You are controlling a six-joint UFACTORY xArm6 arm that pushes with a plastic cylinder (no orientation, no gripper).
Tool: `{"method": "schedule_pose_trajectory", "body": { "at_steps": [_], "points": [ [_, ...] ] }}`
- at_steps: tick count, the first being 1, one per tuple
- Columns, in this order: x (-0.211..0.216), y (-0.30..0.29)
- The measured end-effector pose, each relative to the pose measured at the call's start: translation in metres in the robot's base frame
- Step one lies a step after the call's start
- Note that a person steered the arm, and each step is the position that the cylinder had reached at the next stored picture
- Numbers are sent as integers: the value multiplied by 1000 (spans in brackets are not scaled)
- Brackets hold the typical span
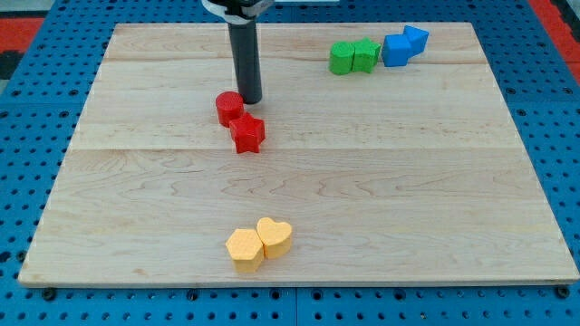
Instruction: Move the red star to the top left of the yellow blocks
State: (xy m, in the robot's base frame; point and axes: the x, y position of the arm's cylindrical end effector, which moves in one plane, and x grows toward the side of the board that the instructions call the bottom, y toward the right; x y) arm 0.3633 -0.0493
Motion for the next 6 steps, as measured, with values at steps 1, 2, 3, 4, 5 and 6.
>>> {"method": "schedule_pose_trajectory", "body": {
  "at_steps": [1, 2, 3, 4, 5, 6],
  "points": [
    [32, 12],
    [59, 8],
    [75, 5],
    [49, -11],
    [64, -29],
    [122, -29]
  ]
}}
